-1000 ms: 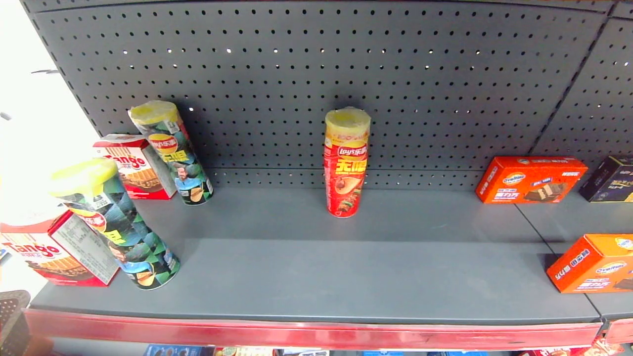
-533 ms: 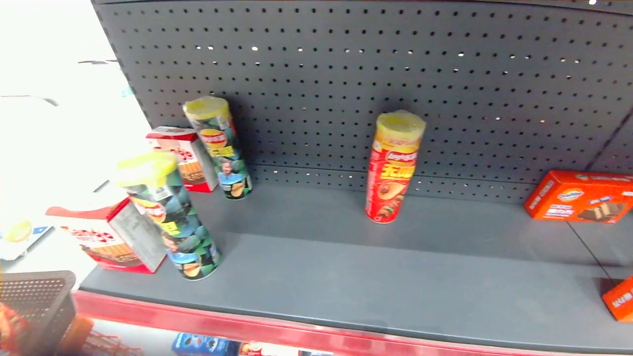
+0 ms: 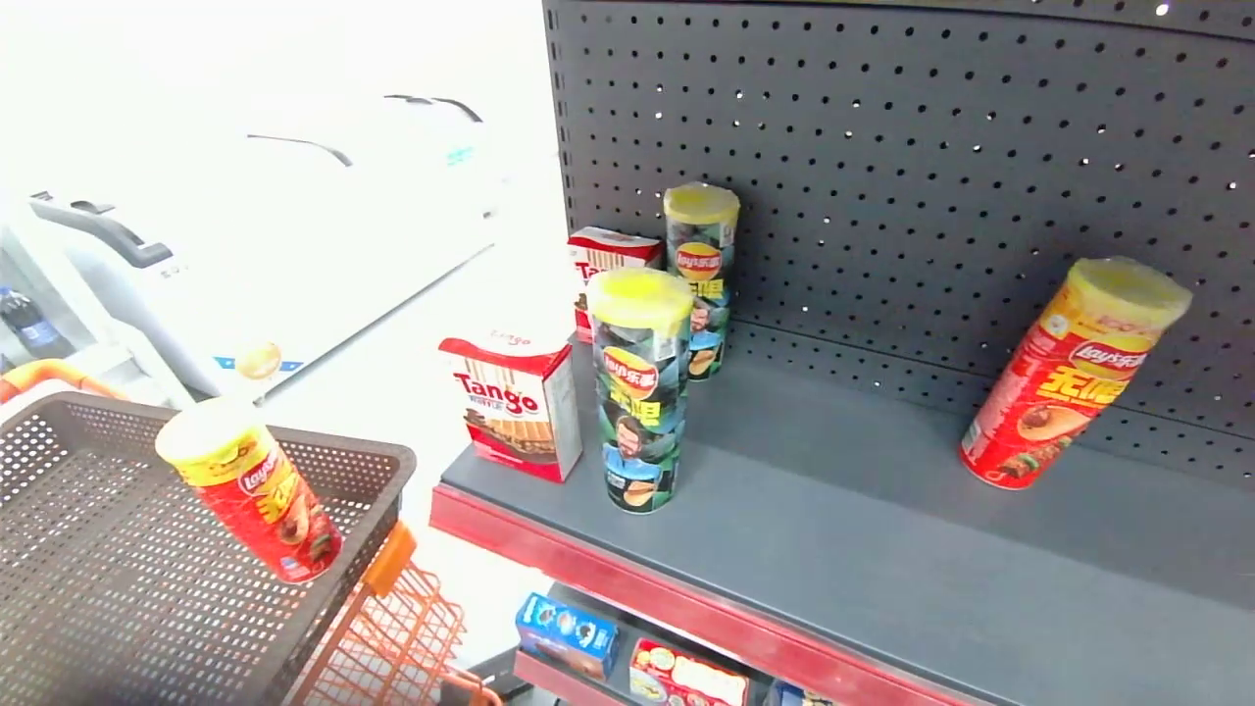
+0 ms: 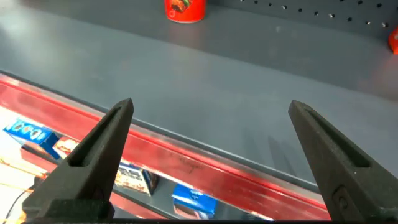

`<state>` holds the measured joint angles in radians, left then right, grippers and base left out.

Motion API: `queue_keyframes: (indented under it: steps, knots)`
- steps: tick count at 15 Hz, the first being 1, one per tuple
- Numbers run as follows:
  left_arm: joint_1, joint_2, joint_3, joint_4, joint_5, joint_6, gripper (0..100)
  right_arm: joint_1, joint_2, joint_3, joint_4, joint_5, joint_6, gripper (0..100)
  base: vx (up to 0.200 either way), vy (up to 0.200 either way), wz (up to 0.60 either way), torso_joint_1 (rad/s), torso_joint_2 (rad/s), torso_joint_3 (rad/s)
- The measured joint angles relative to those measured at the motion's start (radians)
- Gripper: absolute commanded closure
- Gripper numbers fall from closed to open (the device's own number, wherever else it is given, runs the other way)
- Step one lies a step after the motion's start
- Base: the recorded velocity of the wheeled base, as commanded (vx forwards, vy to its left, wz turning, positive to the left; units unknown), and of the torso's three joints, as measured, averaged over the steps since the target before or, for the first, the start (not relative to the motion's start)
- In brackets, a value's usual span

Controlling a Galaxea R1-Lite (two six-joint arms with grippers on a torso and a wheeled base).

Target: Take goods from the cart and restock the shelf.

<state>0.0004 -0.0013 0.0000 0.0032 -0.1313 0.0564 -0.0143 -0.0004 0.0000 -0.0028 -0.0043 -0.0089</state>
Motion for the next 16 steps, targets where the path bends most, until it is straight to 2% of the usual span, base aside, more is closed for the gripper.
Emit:
queue_keyframes:
  steps: [7,9,13,14,16]
  knots:
    - [0.001,0.0,0.0,0.0,-0.003,0.006,0,0.001,0.0,0.0,0.0,0.0,0.0,0,0.0,0.0,0.0,0.0,0.0,0.0]
    - [0.002,0.0,-0.003,0.001,0.013,0.008,0,0.0,0.0,0.0,0.0,0.0,0.0,0,0.0,0.0,0.0,0.0,0.0,0.0]
    - [0.005,0.098,-0.144,0.026,0.069,0.053,0,0.001,0.0,0.0,0.0,0.0,0.0,0,0.0,0.0,0.0,0.0,0.0,0.0]
    - [0.001,0.167,-0.192,0.027,0.099,0.056,0,0.0,0.0,0.0,0.0,0.0,0.0,0,0.0,0.0,0.0,0.0,0.0,0.0]
    - [0.013,0.311,-0.268,0.027,0.119,0.037,0,0.0,0.0,0.0,0.0,0.0,0.0,0,0.0,0.0,0.0,0.0,0.0,0.0]
